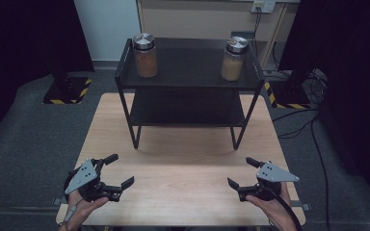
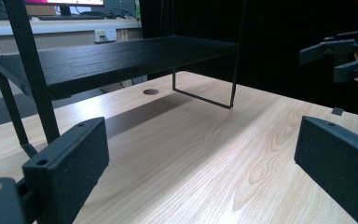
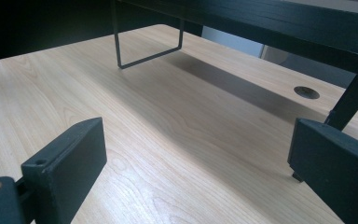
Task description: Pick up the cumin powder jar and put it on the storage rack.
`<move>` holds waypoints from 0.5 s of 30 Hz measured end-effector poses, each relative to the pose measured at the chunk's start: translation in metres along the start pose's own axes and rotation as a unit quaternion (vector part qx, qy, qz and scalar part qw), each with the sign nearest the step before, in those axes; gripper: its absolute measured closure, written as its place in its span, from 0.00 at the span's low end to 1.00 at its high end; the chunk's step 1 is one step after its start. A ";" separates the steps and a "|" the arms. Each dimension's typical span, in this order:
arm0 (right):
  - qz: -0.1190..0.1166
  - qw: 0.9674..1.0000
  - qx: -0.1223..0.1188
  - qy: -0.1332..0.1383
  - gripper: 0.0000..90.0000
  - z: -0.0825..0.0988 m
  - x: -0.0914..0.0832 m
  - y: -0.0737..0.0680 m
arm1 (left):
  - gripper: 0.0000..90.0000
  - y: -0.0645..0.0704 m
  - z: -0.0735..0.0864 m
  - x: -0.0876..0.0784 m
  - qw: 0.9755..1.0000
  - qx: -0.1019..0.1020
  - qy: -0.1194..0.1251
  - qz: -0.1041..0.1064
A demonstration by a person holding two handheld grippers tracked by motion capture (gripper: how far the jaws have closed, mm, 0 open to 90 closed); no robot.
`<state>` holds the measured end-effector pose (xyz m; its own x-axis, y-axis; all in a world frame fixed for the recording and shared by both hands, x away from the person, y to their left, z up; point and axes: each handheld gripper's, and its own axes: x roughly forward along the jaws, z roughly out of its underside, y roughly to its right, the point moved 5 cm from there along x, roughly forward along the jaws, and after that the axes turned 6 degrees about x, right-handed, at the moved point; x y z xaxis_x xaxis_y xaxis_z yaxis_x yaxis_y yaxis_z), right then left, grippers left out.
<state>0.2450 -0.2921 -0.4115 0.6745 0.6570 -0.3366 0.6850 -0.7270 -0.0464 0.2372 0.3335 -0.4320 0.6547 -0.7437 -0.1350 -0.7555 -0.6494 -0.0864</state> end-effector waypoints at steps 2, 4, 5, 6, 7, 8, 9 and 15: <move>0.001 1.000 0.002 0.002 0.05 0.004 0.000 0.000 | 0.02 0.000 0.000 0.000 1.000 0.001 0.001 -0.001; 0.003 1.000 0.001 0.000 0.05 0.006 0.000 0.001 | 0.02 0.000 0.000 -0.001 1.000 0.002 0.001 -0.002; 0.005 1.000 0.000 0.000 0.05 0.007 -0.001 0.001 | 0.02 0.000 0.000 -0.001 1.000 0.002 0.002 -0.002; 0.005 1.000 0.001 0.002 0.05 0.009 -0.002 0.001 | 0.02 0.000 0.000 -0.001 1.000 0.002 0.003 -0.002; 0.006 1.000 0.003 0.003 0.05 0.009 -0.003 0.002 | 0.02 0.000 0.000 -0.001 1.000 0.002 0.003 -0.004; 0.008 1.000 0.003 0.005 0.05 0.010 -0.005 0.001 | 0.02 0.000 0.000 -0.001 1.000 0.001 0.003 -0.004; 0.009 1.000 0.003 0.007 0.05 0.011 -0.006 0.001 | 0.02 0.000 0.000 -0.002 1.000 0.001 0.004 -0.004; 0.017 1.000 0.007 0.023 0.05 0.017 -0.015 0.001 | 0.02 -0.001 0.000 -0.004 1.000 0.001 0.007 -0.009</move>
<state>0.2310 -0.3057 -0.4222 0.7087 0.6407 -0.2954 0.6583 -0.7511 -0.0494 0.2358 0.3371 -0.4315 0.6691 -0.7334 -0.1201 -0.7430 -0.6632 -0.0902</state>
